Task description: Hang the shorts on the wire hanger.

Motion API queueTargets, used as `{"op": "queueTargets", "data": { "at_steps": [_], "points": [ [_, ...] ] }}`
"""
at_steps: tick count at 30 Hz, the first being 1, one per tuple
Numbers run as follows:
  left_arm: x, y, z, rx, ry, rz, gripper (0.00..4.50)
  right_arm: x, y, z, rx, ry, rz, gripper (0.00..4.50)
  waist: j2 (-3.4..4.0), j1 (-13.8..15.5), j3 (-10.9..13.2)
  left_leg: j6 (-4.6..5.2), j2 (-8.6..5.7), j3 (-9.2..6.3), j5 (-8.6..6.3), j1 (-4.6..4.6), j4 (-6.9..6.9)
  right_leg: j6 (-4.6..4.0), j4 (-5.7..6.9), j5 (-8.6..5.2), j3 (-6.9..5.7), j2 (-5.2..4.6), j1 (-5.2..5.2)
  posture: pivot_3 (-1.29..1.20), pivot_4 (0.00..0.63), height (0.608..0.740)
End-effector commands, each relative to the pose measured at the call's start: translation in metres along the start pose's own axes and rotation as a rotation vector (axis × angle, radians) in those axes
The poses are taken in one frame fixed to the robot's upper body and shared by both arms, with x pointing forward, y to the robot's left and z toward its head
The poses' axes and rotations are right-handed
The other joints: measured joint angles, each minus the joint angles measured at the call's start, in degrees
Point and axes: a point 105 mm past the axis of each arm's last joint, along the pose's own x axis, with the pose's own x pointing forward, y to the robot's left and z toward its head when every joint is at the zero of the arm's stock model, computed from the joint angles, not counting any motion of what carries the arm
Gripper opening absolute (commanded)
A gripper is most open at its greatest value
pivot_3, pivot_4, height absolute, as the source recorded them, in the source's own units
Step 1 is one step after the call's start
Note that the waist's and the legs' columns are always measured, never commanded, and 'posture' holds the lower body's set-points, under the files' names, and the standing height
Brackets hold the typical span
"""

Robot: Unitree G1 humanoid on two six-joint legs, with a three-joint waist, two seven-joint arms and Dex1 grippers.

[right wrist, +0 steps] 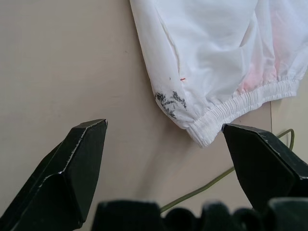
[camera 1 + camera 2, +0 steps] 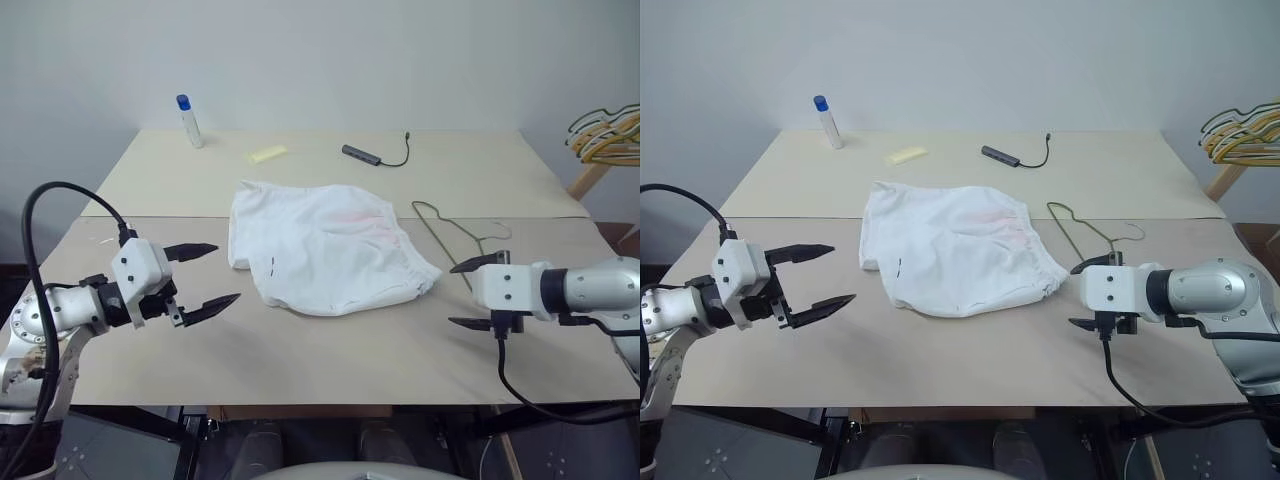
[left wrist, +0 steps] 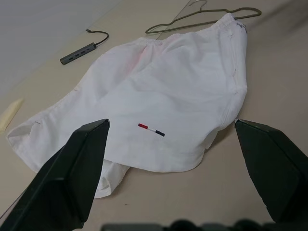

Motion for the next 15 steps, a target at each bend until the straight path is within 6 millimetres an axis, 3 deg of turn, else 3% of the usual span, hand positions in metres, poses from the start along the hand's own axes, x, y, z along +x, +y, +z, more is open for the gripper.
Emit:
{"op": "queueTargets", "data": {
  "at_steps": [1,15],
  "points": [
    [-0.0029,0.0050,0.0101,0.008,-0.024,0.003,4.50,-0.0027,-0.0047,0.0045,-0.027,-0.010,-0.024,4.45,0.00,0.00,0.00,0.00,0.00,0.00,0.00,0.00,0.00,0.00,0.00,0.00,0.00,0.00,0.00,0.01,0.000,0.740],
    [0.0034,0.0069,0.0060,0.060,0.014,0.019,4.50,0.0002,-0.0045,0.0028,-0.023,-0.009,-0.032,4.45,0.00,-0.05,0.00,0.00,0.00,0.00,0.00,0.00,0.00,0.00,0.00,0.00,0.00,0.00,0.00,-0.01,0.000,0.740]
  ]
}}
